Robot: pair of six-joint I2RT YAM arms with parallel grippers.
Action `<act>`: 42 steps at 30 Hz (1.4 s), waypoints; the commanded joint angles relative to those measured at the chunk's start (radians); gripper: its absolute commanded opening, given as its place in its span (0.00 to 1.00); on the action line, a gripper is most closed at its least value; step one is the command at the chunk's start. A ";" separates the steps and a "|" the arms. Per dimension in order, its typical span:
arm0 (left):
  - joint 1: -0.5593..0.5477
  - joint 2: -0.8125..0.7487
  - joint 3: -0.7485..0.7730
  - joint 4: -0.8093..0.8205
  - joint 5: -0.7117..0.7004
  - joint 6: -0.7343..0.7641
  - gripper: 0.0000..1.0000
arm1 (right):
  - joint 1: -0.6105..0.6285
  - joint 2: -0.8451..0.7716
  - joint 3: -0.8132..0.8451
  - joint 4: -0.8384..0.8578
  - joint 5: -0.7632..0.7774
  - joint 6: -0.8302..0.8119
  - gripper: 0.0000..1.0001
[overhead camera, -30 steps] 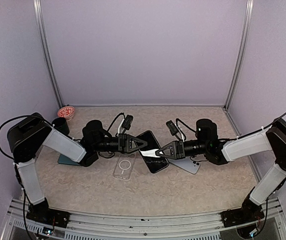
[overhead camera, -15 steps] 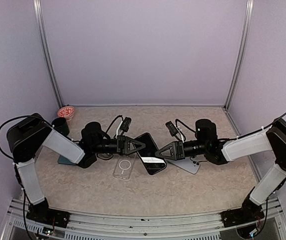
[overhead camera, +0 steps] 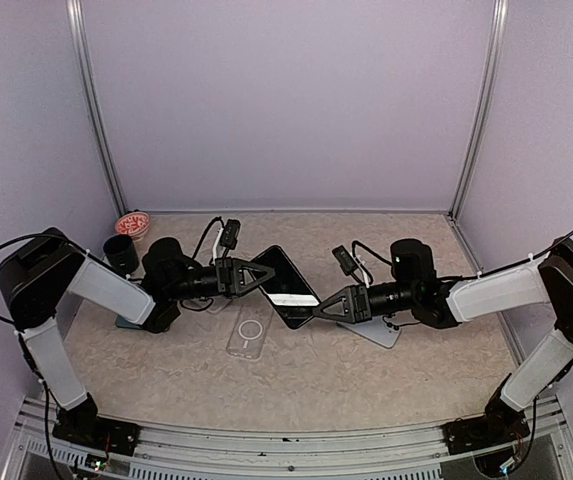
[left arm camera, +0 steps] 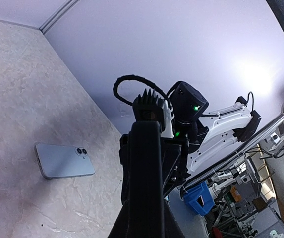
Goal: Put the phone into the phone case
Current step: Pass from the right arm to the left
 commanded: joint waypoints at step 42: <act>-0.014 -0.028 -0.012 -0.053 -0.102 0.046 0.00 | 0.086 -0.047 0.190 -0.420 0.382 -0.323 0.99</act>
